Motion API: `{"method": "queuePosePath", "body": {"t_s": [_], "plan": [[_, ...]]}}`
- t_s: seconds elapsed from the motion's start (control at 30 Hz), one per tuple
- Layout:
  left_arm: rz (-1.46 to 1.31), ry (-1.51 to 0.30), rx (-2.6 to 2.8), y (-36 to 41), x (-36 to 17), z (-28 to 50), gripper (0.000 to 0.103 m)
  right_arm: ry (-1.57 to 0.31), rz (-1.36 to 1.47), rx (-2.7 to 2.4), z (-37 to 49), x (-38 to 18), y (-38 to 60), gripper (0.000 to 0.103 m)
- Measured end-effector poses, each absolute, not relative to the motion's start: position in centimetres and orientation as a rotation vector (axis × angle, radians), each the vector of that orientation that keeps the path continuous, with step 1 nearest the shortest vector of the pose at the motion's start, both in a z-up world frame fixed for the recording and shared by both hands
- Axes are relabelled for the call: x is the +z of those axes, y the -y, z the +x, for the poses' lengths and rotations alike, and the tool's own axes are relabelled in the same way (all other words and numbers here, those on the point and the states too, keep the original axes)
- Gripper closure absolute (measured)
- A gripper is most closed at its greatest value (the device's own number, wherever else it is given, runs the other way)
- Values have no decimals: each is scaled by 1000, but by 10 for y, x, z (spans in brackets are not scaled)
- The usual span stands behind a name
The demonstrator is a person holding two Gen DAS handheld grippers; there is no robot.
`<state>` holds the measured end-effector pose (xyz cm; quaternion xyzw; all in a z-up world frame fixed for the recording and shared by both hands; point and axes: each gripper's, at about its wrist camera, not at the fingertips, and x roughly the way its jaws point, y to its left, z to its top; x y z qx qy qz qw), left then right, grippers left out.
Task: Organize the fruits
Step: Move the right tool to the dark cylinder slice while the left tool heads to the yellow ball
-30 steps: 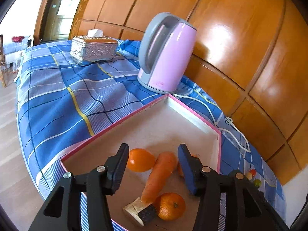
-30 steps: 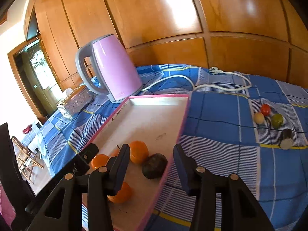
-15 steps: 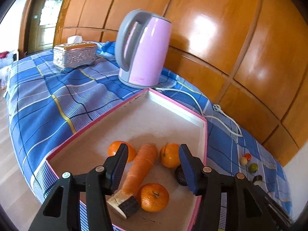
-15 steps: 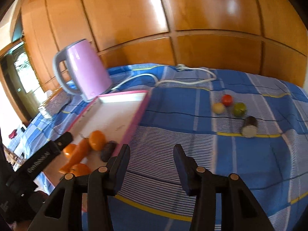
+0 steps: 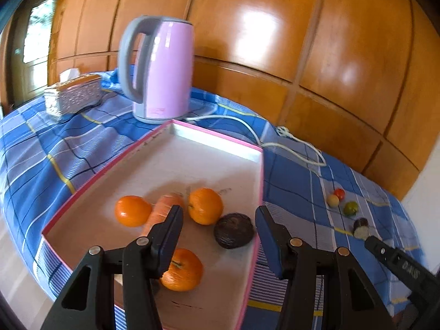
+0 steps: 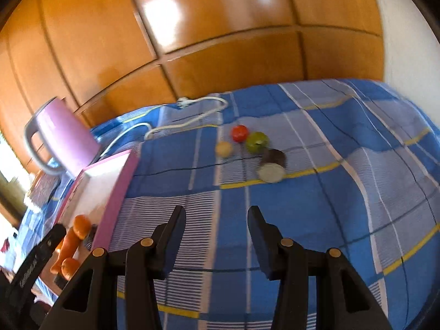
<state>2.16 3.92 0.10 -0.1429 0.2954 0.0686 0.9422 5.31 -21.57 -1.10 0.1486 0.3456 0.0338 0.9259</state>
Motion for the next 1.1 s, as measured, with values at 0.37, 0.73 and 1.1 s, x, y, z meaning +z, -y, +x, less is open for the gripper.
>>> {"method": "queuePosePath", "body": {"t_s": [0.37, 0.73, 1.1], "plan": [[-167, -623, 10, 0, -2, 26, 48, -742, 418, -11, 59, -24, 246, 56], [-92, -651, -59, 24, -8, 32, 48, -789, 490, -70, 72, -38, 267, 56], [-73, -698, -100, 39, -18, 45, 48, -781, 438, -90, 84, -38, 263, 56]]}}
